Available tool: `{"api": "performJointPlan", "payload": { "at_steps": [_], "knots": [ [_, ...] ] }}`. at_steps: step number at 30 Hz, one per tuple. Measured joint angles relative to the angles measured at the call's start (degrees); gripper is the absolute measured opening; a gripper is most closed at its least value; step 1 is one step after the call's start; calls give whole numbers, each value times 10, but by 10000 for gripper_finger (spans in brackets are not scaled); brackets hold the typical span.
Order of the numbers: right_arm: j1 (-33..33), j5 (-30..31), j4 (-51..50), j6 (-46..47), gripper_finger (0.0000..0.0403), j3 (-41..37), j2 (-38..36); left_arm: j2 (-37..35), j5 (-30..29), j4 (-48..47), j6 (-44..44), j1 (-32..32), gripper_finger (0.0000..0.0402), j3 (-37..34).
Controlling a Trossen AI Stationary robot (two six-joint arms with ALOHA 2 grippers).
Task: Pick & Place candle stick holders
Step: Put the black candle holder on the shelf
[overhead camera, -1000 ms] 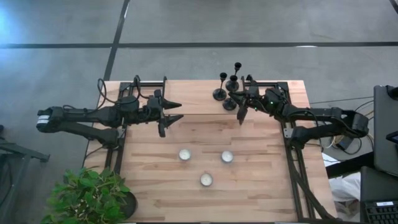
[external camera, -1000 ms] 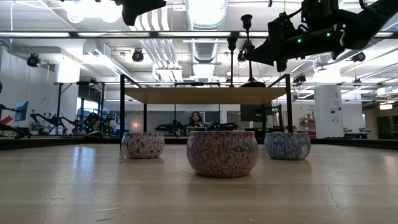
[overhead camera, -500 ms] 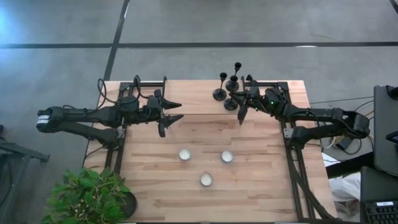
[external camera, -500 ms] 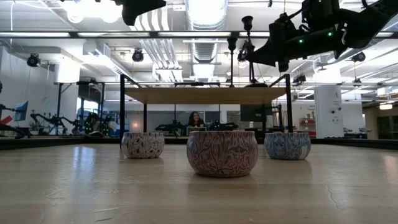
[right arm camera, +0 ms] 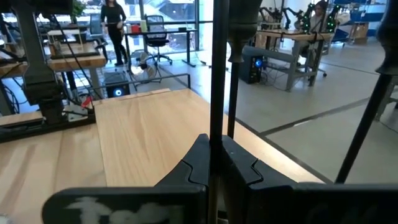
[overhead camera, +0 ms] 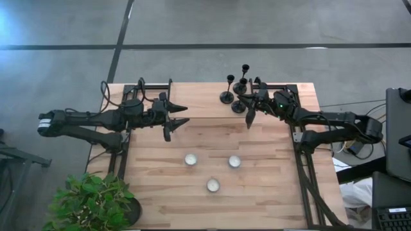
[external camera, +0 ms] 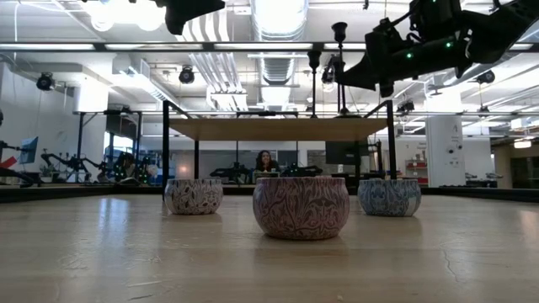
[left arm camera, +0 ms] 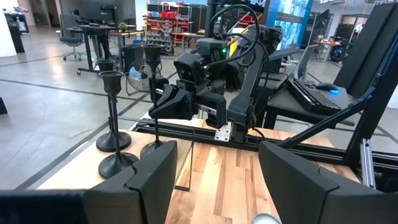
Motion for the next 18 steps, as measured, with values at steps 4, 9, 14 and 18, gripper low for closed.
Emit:
{"api": "performJointPlan", "payload": {
  "at_steps": [4,9,14,18],
  "knots": [
    [0,0,-17,-2,13,-1,-14,0,0,0,-1,0,234,0],
    [-1,1,-26,-7,32,-2,-29,0,0,0,-1,0,234,0],
    [-1,0,-61,10,53,-2,-31,0,0,0,-1,0,234,0],
    [0,0,-65,13,68,-2,-31,0,0,0,-1,0,234,0]
  ]
}}
